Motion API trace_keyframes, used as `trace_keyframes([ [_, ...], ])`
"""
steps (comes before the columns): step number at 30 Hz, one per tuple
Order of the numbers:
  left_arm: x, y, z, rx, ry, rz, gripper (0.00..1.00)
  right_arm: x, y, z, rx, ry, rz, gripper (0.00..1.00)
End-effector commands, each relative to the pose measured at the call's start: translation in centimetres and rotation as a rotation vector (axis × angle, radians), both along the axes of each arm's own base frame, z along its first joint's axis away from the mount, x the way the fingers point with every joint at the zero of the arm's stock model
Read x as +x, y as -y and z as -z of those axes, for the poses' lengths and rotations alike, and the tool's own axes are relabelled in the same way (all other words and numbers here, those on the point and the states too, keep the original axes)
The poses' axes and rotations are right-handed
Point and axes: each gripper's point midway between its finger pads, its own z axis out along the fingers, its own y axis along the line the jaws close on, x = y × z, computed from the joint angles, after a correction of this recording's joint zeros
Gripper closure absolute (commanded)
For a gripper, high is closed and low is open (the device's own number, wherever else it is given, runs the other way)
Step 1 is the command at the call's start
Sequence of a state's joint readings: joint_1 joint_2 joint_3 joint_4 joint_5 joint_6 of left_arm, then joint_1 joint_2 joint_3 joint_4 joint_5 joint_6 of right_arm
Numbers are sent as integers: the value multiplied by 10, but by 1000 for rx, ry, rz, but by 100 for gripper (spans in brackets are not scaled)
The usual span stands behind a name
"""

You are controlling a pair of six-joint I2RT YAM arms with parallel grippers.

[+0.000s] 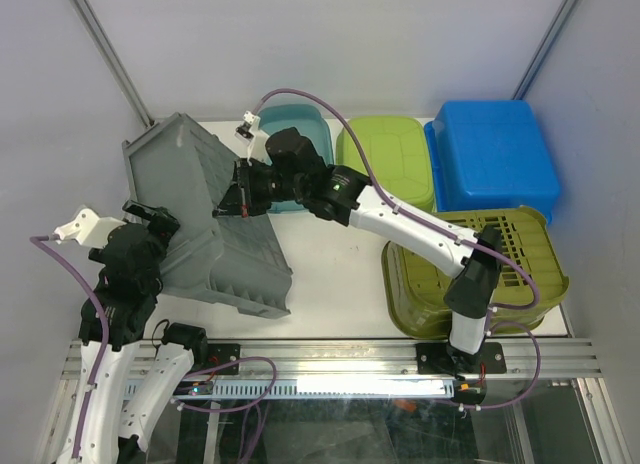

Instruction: Turn the large container upside down

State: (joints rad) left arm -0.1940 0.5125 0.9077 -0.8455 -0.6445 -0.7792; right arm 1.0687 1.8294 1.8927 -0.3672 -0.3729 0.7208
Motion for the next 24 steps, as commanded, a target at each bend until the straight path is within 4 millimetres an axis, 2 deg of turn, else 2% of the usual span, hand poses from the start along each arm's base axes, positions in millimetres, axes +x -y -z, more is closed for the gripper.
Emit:
trace_keyframes([
  [1,15,57,26,-94,-95,274,17,-147,-3,-129,401,96,-462,100],
  [8,5,25,39,-45,-190,94,15,-143,-22,-105,362,51,-474,100],
  [9,4,23,41,-38,-201,80,15,-143,-24,-102,359,45,-477,100],
  [10,3,21,44,-31,-217,68,4,-142,-27,-100,356,39,-480,100],
  [11,4,19,47,-24,-234,55,1,-142,-30,-98,353,35,-482,100],
  [15,9,14,65,5,-301,16,1,-139,-42,-93,350,25,-491,100],
  [17,13,12,68,14,-306,0,1,-138,-48,-88,341,19,-495,100],
  [20,19,8,58,35,-291,-23,1,-135,-56,-79,326,10,-503,100],
  [24,21,0,28,77,-243,-45,1,-129,-54,-77,310,6,-500,100],
])
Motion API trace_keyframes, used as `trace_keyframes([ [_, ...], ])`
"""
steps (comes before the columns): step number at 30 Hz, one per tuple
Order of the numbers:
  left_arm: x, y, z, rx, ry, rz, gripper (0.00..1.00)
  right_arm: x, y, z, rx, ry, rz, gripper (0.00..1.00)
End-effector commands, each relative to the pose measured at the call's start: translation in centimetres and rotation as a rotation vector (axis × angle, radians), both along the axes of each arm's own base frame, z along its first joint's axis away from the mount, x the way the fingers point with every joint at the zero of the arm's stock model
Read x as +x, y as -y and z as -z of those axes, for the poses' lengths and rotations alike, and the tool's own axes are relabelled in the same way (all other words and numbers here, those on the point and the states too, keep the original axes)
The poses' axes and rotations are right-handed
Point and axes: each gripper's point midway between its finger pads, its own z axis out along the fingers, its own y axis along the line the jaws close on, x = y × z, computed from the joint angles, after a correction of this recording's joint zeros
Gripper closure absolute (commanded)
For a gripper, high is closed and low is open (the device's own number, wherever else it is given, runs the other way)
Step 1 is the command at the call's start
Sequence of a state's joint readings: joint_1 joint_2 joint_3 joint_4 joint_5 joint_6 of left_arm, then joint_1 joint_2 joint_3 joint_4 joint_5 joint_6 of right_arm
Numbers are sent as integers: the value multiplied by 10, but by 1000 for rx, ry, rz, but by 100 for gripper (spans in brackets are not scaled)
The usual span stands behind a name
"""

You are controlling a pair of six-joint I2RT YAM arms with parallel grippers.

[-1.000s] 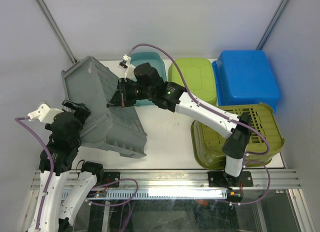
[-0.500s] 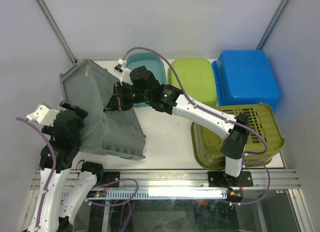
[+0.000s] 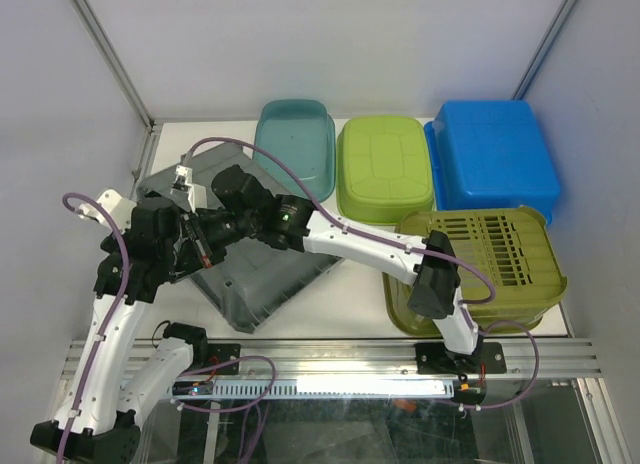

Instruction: Turn the large container upside down

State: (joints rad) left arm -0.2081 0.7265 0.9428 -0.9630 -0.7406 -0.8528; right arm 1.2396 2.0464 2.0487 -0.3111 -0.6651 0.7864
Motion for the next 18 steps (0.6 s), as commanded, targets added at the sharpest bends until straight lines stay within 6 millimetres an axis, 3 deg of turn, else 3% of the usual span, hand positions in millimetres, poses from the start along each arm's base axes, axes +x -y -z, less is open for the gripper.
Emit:
trace_keyframes([
  [1,7,6,-23,34,16,53,1,-7,11,-105,320,96,-39,100],
  [4,7,1,-53,71,62,57,1,1,32,-116,327,141,19,100],
  [7,11,2,-81,100,92,92,1,11,60,-113,296,236,125,82],
  [9,14,6,-93,116,101,131,1,18,93,-119,277,296,227,67],
  [13,21,19,-114,145,122,245,1,58,154,-81,116,389,517,51],
  [18,29,45,-124,185,119,449,1,92,239,8,-97,373,816,38],
])
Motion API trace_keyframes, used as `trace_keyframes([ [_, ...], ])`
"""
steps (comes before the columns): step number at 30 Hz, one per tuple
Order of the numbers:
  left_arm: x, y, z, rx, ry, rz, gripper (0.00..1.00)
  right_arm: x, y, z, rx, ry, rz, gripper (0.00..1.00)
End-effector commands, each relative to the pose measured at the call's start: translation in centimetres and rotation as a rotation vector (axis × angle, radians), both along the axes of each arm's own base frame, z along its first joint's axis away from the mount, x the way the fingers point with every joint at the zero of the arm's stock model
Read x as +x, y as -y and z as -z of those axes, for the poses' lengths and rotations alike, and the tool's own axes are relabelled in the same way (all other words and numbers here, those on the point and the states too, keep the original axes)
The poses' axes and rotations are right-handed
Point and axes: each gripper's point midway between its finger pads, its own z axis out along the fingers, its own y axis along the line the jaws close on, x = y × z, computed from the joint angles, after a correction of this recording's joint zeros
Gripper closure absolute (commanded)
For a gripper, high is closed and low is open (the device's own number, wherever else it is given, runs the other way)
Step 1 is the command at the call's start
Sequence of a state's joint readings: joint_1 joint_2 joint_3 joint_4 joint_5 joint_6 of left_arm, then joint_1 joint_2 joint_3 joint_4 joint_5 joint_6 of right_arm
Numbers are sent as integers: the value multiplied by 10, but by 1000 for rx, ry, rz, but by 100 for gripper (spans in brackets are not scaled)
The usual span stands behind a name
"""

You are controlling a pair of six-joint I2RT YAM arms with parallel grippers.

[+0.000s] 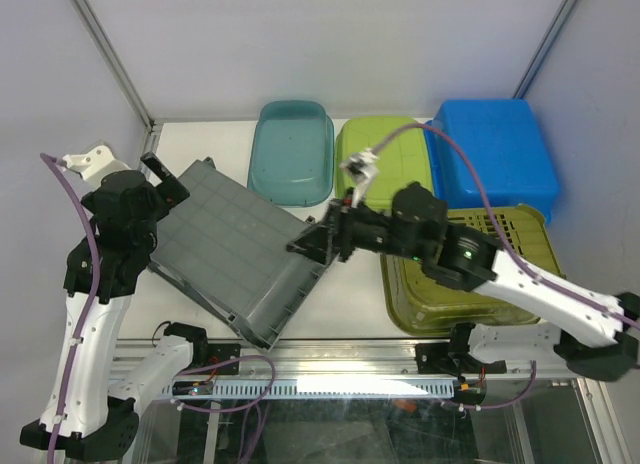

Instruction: Turn the large container upside down

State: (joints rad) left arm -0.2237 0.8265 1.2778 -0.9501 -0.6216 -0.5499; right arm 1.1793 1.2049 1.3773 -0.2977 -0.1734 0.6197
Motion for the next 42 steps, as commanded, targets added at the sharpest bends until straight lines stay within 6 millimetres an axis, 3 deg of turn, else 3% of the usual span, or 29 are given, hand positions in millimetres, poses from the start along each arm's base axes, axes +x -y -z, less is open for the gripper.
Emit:
trace_keyframes([
  [1,10,32,-21,68,19,249,1,53,64,102,-199,-52,394,35],
  [4,12,49,-24,67,15,359,1,45,87,151,-239,-122,436,33],
  [7,12,70,-30,34,25,476,1,38,87,187,-293,-176,418,33],
  [9,12,80,-32,9,24,520,1,37,77,205,-337,-193,395,33],
  [13,13,83,-37,-5,31,530,1,39,34,229,-344,-191,326,34],
  [16,12,84,-47,-12,51,534,1,43,-12,229,-289,-196,255,36],
  [22,6,86,-58,-34,79,538,1,65,-105,207,-212,-166,150,36],
  [24,4,87,-58,-40,74,546,1,67,-119,201,-210,-158,126,35],
  [26,2,87,-56,-42,66,550,1,67,-116,194,-210,-145,128,33],
  [29,1,89,-50,-50,51,555,1,70,-83,188,-241,-109,193,25],
  [32,3,98,-38,-63,20,604,1,80,-20,193,-351,-56,352,12],
  [34,7,107,-27,-81,-3,646,1,94,36,197,-446,-21,526,2],
  [35,10,112,-19,-92,-11,669,1,101,69,201,-503,-12,628,1],
  [39,17,127,7,-149,-44,719,1,120,202,183,-594,-12,1085,1],
  [42,18,142,21,-159,-62,792,1,112,263,162,-580,-13,1258,1],
])
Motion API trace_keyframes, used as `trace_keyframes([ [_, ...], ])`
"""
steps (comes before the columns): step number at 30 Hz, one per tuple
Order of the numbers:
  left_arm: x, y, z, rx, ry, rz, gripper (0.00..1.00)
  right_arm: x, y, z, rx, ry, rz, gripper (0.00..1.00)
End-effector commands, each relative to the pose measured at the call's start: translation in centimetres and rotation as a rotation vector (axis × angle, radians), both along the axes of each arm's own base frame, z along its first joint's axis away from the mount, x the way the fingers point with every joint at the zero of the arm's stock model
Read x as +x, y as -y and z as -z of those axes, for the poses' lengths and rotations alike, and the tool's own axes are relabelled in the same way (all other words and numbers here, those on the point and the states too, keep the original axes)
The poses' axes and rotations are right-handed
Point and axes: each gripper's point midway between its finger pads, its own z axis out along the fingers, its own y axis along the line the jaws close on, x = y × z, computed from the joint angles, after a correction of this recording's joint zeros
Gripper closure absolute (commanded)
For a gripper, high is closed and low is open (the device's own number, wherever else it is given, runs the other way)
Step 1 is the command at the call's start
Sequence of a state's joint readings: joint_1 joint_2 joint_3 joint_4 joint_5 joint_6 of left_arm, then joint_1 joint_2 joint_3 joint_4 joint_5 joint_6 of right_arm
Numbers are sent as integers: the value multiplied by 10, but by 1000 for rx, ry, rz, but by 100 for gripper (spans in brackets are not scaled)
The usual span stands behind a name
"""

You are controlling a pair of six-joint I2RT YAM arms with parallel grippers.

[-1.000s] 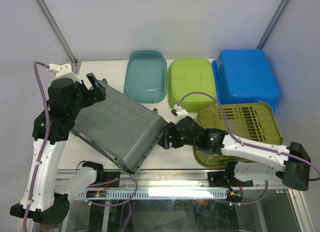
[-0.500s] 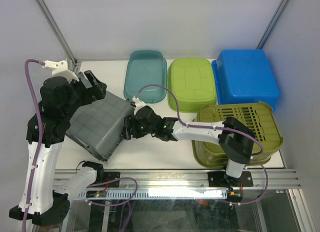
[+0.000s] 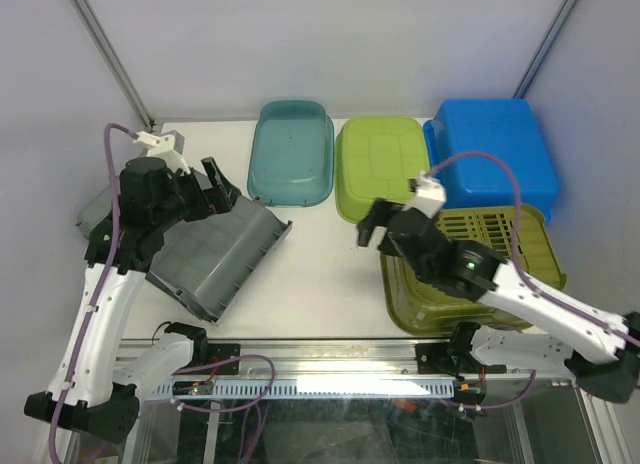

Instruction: Turn the large container upside down

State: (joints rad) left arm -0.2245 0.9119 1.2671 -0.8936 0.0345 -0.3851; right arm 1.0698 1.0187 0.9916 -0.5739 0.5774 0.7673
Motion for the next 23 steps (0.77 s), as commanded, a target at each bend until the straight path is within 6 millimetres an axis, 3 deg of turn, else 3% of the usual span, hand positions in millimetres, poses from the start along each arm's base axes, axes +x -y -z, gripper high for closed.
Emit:
trace_keyframes([
  [1,3,34,1,-61,41,146,1,-2,127,-10,-174,76,401,1],
  [7,-7,85,23,19,33,242,1,-13,168,-44,-70,172,479,1],
  [13,-17,134,41,79,31,314,1,-16,177,-63,-30,255,435,1],
  [23,-7,144,44,109,52,301,1,-16,181,-69,-61,263,447,1],
])
